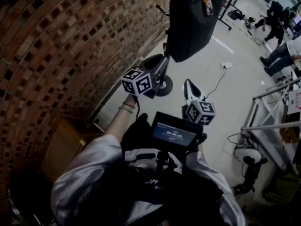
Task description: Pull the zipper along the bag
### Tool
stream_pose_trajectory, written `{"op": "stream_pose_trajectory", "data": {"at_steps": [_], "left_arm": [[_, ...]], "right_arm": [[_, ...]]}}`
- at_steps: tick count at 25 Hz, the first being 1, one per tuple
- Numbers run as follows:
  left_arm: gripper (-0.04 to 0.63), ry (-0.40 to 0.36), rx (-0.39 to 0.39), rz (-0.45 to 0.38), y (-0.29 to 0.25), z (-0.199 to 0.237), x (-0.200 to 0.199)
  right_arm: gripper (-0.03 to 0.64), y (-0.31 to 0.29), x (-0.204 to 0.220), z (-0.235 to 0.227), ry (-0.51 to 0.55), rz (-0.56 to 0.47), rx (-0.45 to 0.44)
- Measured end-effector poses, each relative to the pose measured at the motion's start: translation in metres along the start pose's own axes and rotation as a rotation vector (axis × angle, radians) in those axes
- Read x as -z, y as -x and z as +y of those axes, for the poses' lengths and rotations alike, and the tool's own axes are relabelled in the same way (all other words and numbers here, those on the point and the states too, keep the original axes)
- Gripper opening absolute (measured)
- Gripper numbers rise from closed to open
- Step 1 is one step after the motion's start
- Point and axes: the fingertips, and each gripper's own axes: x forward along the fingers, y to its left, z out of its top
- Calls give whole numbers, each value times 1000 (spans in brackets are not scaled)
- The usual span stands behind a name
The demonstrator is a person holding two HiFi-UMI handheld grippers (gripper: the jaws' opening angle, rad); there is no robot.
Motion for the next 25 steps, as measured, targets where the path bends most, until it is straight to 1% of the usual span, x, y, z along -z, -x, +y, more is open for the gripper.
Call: {"op": "stream_pose_trajectory", "data": {"at_steps": [2, 4, 9, 13, 17, 21, 25], "left_arm": [[100, 14, 7, 8, -7, 12, -1], [100, 11, 12, 24, -15, 23, -1], [101, 12, 51, 90, -44, 45, 3], [102, -25, 103, 149, -63, 53, 10], [103, -67, 131, 195, -76, 55, 15], [103, -50, 156, 197, -83, 57, 15], [103, -53, 168, 225, -86, 61, 19]], "right_arm": [[-6, -10, -4, -5, -2, 12, 26], [-6, -21, -9, -11, -5, 16, 47], [-6, -42, -33, -16, -35, -12, 92], [-6, -56, -24, -31, -47, -25, 127], [-6, -61, -22, -41, -56, -23, 161], [-6, -61, -26, -49, -59, -26, 198], [-6, -63, -26, -53, -53, -23, 216]]}}
